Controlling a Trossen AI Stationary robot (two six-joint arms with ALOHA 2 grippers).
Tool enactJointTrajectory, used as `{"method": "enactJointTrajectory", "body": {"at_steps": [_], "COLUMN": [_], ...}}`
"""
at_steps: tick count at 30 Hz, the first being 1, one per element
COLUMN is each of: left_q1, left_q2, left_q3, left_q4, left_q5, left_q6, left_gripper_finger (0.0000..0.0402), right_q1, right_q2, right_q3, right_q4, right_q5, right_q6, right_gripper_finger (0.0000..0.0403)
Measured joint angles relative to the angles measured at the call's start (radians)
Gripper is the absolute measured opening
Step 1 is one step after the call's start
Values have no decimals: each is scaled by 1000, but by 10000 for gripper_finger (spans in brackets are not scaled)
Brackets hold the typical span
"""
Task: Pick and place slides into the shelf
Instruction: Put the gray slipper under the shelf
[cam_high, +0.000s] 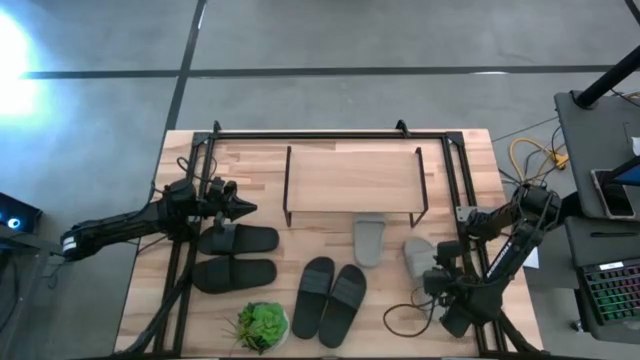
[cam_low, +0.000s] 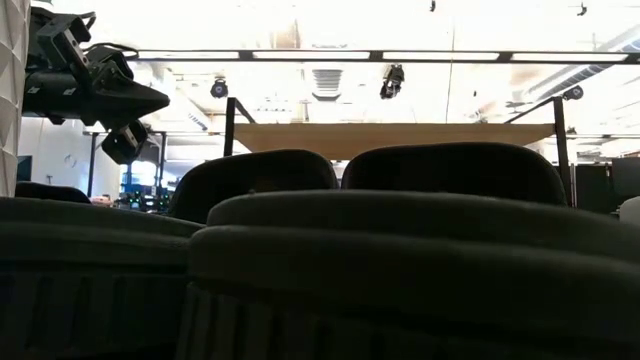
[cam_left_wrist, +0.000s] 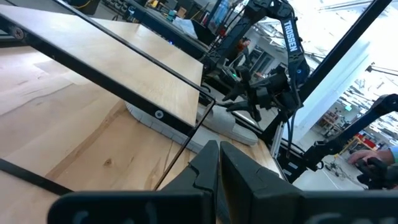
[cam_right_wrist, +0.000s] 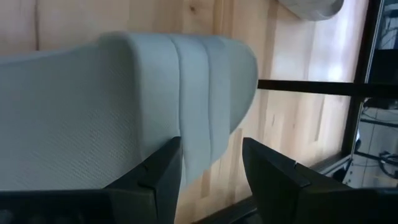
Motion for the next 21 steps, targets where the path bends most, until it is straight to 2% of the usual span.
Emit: {"method": "enactJointTrajectory", "body": {"at_steps": [11,15,21], "left_q1": [0,0,0], "left_q2": [1,0,1], "left_q3": [0,0,0], "left_q4": [0,0,0], "left_q5": [0,0,0], "left_q6": [0,0,0], "left_gripper_finger": [2,2,2], "right_q1": [100,111,95], "right_q2": [-3,-3,-2], "right_q3": [103,79,21], "right_q4": [5,23,93], "right_q5": [-26,-24,-4], "right_q6": [71,144,164], "right_gripper_finger": [162,162,162]}}
